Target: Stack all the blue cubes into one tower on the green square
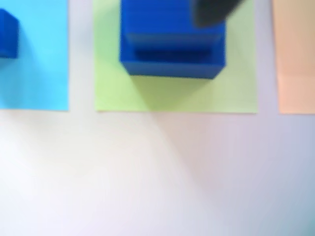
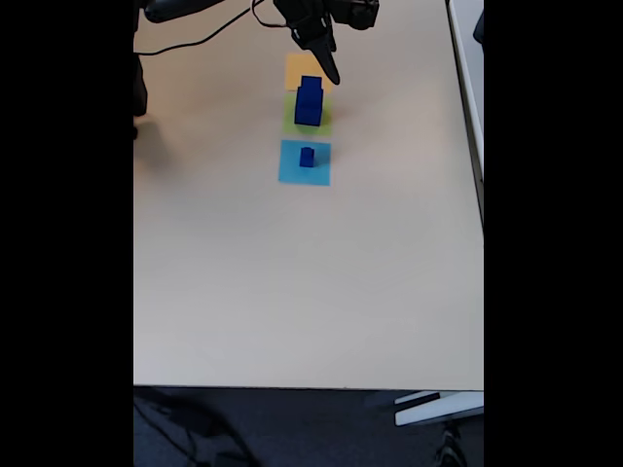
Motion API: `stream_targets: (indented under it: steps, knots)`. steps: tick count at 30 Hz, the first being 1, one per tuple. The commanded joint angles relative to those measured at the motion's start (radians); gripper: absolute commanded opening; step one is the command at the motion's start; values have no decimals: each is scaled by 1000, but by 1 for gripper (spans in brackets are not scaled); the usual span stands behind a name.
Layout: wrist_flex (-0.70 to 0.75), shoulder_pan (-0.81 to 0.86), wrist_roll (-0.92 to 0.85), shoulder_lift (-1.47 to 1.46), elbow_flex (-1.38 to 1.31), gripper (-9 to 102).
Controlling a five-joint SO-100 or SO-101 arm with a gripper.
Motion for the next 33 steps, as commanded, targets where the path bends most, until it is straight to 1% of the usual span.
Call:
stream_targets:
  steps: [1,10,19,27,33]
  knots:
    - [-34,52,-54,97,-2,35]
    - [-126,150,-149,75,44,35]
    - [-132,184,-158,44,86,34]
    - [-172,201,-163,29,198,32]
    - [-187,230,-163,-3,209,31]
